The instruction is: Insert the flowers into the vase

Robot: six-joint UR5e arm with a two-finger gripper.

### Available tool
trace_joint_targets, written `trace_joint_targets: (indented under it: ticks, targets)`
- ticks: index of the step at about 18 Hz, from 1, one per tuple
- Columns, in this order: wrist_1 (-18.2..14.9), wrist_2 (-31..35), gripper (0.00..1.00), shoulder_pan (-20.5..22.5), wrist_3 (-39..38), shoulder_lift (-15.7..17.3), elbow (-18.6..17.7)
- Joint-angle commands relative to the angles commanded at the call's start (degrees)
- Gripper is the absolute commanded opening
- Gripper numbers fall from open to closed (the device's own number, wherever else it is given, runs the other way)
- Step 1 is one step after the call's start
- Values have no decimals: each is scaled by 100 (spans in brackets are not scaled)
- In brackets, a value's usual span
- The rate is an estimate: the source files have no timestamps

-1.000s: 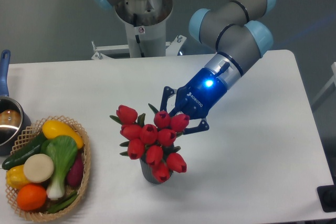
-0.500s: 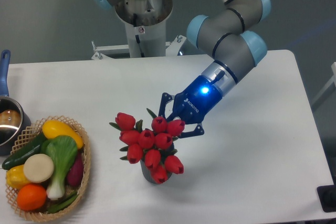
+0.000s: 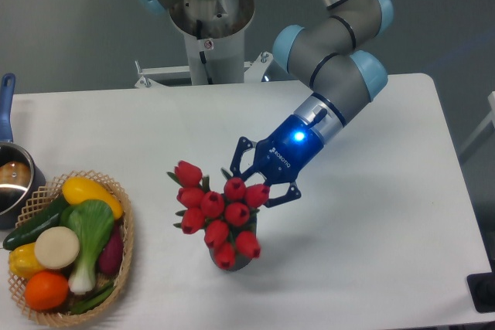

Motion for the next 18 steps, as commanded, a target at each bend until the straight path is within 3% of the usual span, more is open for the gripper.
trace_joint_targets:
  ticks: [1, 2, 11, 18]
  targets:
    - [0, 0, 96, 27, -9, 9, -44]
    - [0, 0, 100, 70, -18, 35, -88]
    - [-18, 184, 100, 545, -26, 211, -123]
    - [-18, 1394, 100, 984, -18, 439, 280]
